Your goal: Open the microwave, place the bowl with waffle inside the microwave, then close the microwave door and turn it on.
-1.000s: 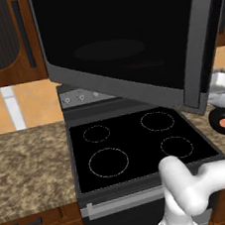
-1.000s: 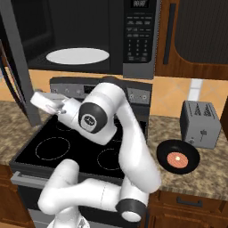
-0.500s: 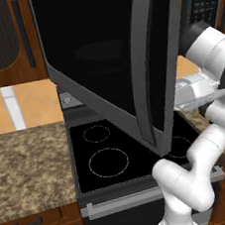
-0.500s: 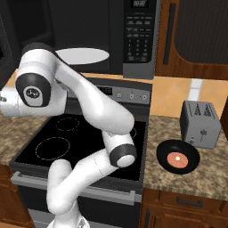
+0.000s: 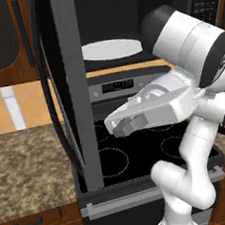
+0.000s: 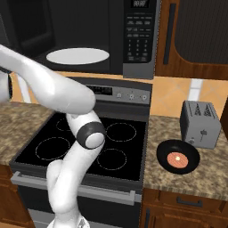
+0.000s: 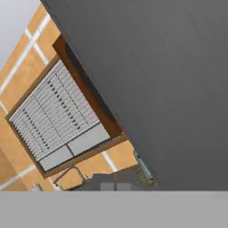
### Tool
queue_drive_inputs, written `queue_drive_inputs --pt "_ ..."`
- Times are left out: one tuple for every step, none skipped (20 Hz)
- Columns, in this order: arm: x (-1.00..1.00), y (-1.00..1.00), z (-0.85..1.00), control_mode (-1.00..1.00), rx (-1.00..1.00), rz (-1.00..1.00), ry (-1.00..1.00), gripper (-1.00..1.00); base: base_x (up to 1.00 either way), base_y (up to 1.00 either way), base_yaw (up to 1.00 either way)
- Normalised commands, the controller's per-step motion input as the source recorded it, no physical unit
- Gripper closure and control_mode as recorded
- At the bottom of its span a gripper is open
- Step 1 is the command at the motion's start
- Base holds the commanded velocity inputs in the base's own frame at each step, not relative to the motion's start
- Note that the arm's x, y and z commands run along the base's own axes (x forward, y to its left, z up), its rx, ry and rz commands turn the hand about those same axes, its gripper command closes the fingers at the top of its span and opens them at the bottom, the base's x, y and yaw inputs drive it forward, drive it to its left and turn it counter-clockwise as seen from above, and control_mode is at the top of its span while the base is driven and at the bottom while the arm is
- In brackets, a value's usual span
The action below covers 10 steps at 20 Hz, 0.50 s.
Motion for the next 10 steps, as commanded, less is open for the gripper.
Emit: queue_drive_inputs --pt "-0.51 -1.00 -0.14 -1.00 0.31 -0.24 -0.17 1.00 0.00 0.00 0.00" --pt "-0.36 -1.00 -0.21 -1.00 0.35 -0.24 -0.17 1.00 0.00 0.00 0.00" --pt "-0.19 -1.00 -0.26 -1.00 0.37 -0.26 -0.14 1.00 0.00 0.00 0.00" --pt "-0.16 -1.00 -0.50 -1.00 0.43 -0.19 -0.26 1.00 0.00 0.00 0.00" --pt "-0.21 -1.00 -0.56 -1.00 0.47 -0.11 -0.26 1.00 0.00 0.00 0.00" --pt "-0.34 -1.00 -0.61 -1.00 0.48 -0.11 -0.25 1.00 0.00 0.00 0.00" --pt "-0.47 -1.00 -0.59 -1.00 0.43 -0.13 -0.25 1.00 0.00 0.00 0.00" --pt "-0.58 -1.00 -0.64 -1.00 0.31 -0.12 -0.21 1.00 0.00 0.00 0.00" --pt "-0.53 -1.00 -0.71 -1.00 0.30 -0.17 -0.10 1.00 0.00 0.00 0.00" --pt "-0.51 -1.00 -0.84 -1.00 0.25 -0.24 -0.06 1.00 0.00 0.00 0.00"
